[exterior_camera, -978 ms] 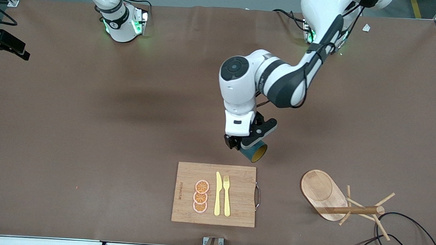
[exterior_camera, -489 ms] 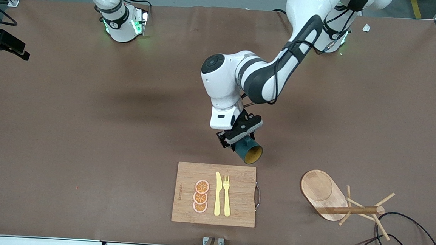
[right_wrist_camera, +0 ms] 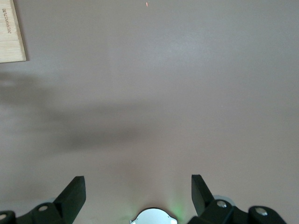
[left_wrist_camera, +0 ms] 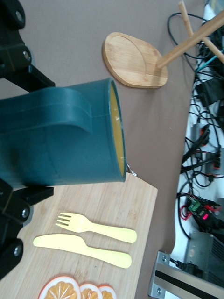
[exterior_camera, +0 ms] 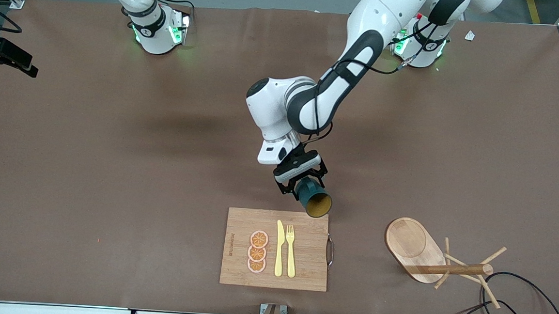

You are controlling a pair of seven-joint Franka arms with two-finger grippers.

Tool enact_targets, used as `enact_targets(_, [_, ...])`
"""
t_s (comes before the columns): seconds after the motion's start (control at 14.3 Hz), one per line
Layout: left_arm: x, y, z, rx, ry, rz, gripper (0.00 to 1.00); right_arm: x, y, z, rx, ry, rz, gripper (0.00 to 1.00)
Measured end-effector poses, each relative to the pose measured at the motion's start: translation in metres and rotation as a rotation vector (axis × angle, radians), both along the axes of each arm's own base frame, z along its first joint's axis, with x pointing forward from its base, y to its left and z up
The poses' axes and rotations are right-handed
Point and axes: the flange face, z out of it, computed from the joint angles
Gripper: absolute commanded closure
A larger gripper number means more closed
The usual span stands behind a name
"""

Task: Transfer cup from left to right arm and place
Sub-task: 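Carry the teal mug to the table middle and lower it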

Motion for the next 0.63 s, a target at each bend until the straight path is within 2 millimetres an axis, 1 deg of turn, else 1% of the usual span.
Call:
enact_targets(0.07, [-0.001,-0.001,-0.008,0.019,-0.022,-0.011,0.34,0.000,0.000,0.000,0.000,0.000,0.000,0.00])
enact_targets(0.21, [-0.004,-0.004,-0.017,0.047,-0.066,-0.030,0.34,0.000,0.000,0.000,0.000,0.000,0.000,0.00])
enact_targets(0.63, [-0.023,-0.015,-0.052,0.210,-0.195,-0.101,0.35,0.000,0.000,0.000,0.000,0.000,0.000,0.00])
